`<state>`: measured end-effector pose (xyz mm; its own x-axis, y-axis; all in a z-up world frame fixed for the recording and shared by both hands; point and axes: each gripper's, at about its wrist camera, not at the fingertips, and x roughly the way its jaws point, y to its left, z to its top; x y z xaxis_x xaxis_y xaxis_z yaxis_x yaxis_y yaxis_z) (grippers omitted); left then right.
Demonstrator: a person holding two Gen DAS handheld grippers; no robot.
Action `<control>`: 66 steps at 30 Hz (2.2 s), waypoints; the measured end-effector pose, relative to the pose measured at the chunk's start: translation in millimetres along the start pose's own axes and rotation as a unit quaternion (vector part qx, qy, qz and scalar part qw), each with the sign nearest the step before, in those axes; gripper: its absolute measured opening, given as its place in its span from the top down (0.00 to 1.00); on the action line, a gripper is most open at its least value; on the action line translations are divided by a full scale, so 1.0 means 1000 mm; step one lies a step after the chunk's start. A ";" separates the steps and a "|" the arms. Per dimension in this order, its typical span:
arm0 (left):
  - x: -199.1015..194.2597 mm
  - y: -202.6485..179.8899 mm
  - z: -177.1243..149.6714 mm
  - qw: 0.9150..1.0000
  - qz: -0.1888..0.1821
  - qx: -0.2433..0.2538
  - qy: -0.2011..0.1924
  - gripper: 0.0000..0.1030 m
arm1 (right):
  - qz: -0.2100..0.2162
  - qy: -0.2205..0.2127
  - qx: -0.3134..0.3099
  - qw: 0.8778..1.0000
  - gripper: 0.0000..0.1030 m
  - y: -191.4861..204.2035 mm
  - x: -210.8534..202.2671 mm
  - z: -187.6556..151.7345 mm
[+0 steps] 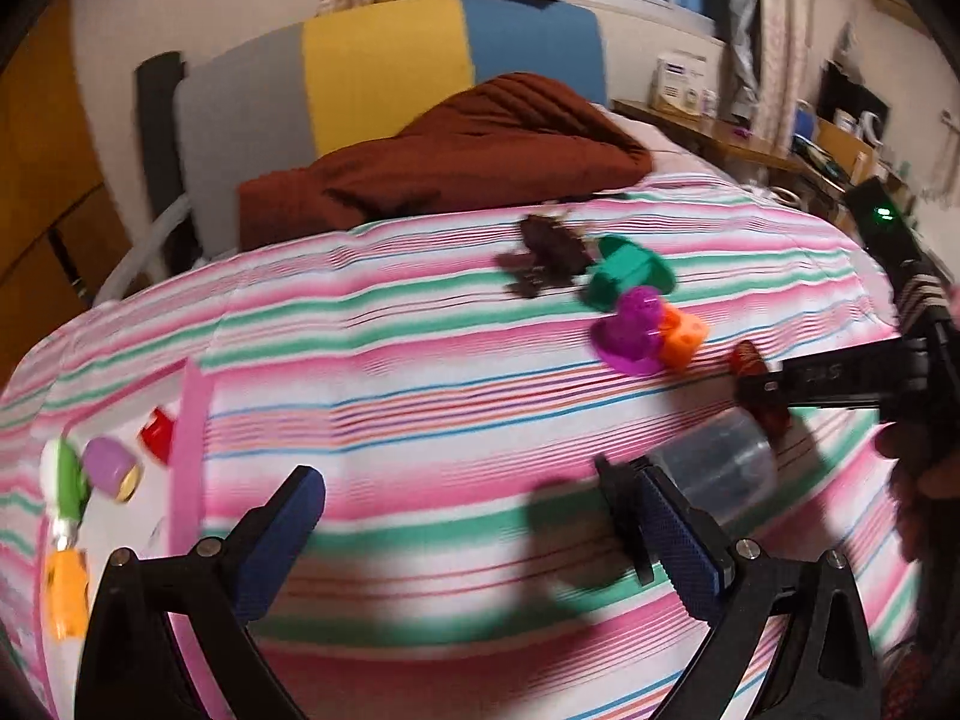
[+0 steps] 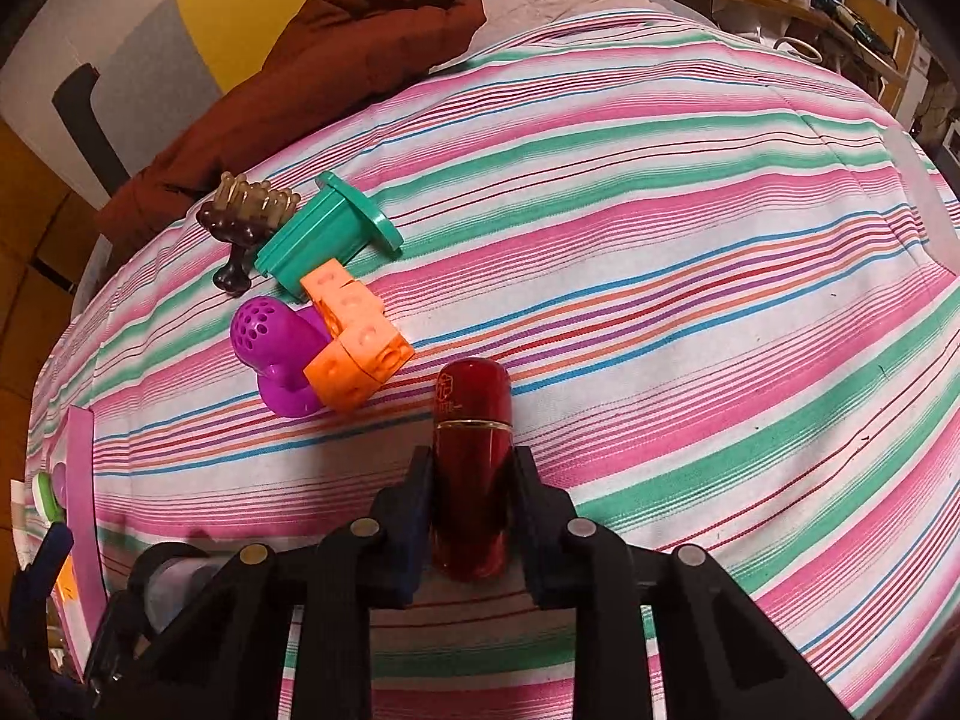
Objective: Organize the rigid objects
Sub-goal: 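Grasp the clear black-based cup with the left gripper while the right gripper holds the red cylinder, then carry the clear cup into the tray and open the left gripper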
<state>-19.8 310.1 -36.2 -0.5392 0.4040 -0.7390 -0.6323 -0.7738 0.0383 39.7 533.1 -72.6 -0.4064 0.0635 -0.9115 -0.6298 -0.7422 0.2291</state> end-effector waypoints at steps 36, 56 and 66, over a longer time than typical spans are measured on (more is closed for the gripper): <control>-0.008 -0.029 -0.012 0.998 -0.037 0.016 -0.054 0.00 | -0.020 -0.012 -0.029 0.999 0.77 0.001 -0.004 -0.007; 0.014 -0.030 -0.011 0.996 -0.082 0.011 -0.045 0.58 | -0.032 -0.010 -0.041 0.999 0.76 0.011 0.009 -0.002; -0.003 -0.019 -0.025 0.994 -0.098 -0.003 -0.052 0.58 | -0.032 -0.013 -0.045 0.998 0.76 0.010 0.010 -0.001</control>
<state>7.6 311.8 -51.5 -0.4606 0.5957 -0.6580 -0.7275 -0.6781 -0.1046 30.1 525.8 -80.1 -0.3839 0.1293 -0.9143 -0.5938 -0.7928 0.1373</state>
